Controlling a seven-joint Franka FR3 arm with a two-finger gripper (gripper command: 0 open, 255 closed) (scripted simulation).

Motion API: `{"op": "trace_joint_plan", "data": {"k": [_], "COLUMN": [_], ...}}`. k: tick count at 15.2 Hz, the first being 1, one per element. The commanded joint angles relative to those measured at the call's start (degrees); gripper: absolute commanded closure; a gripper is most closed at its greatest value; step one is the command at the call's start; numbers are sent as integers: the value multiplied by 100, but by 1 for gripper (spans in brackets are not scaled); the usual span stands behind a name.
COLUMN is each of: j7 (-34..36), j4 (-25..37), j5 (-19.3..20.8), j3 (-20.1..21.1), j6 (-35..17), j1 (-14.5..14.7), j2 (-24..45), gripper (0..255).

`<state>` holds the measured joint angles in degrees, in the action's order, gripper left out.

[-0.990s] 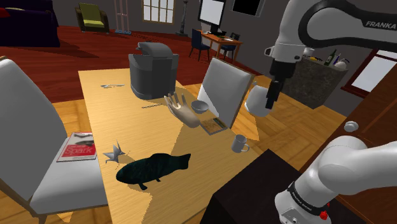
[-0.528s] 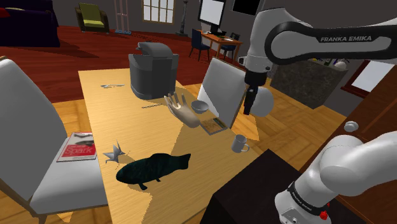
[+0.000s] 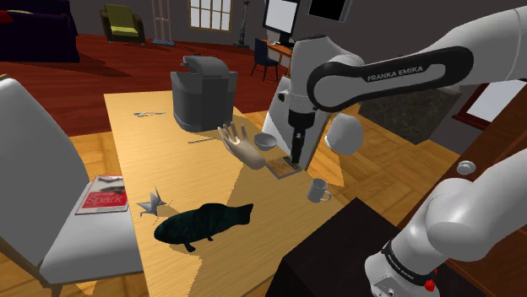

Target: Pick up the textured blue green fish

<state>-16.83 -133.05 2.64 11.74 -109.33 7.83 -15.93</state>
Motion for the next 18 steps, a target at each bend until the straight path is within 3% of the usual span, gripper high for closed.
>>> {"op": "trace_joint_plan", "data": {"k": [1, 10, 18], "j7": [-33, -1, 92], "j4": [122, 1001, 2045], "j5": [134, 1075, 2131], "j3": [126, 567, 687], "j6": [-273, -1130, -1495], "j1": [73, 417, 968], "j2": [375, 2169, 3749], "gripper": [0, 0, 0]}}
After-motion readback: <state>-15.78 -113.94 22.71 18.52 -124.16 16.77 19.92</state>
